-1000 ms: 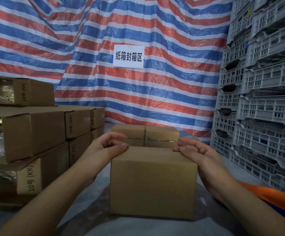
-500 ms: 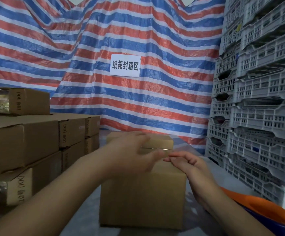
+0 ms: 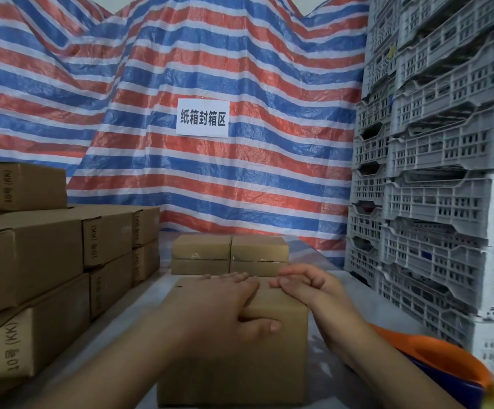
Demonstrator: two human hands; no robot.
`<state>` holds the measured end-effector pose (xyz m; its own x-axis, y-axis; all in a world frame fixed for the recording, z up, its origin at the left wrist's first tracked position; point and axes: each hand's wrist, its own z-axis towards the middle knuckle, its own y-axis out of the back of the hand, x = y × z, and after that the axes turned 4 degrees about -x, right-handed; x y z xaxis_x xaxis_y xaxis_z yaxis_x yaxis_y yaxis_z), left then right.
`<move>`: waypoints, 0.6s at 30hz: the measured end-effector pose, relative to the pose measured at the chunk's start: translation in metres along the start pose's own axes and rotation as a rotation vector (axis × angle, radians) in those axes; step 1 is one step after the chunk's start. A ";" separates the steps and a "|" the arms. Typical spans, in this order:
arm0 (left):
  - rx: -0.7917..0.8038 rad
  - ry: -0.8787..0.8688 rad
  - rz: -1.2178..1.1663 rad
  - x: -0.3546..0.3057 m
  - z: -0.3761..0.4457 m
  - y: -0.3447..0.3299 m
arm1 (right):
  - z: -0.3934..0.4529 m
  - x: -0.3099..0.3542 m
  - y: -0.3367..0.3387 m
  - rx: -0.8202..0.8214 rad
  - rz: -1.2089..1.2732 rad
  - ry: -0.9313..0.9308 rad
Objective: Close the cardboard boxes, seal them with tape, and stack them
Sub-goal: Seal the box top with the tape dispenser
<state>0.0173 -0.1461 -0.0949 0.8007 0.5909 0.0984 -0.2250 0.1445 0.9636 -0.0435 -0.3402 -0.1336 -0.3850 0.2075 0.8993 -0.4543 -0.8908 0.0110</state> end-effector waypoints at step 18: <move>-0.016 0.015 -0.024 -0.008 -0.012 0.004 | -0.052 0.029 0.099 -0.045 -1.609 -0.279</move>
<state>0.0033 -0.1408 -0.0951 0.7976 0.5989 0.0717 -0.2148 0.1709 0.9616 -0.1413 -0.4017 -0.1288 0.6286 0.7775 0.0206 -0.2442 0.1721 0.9543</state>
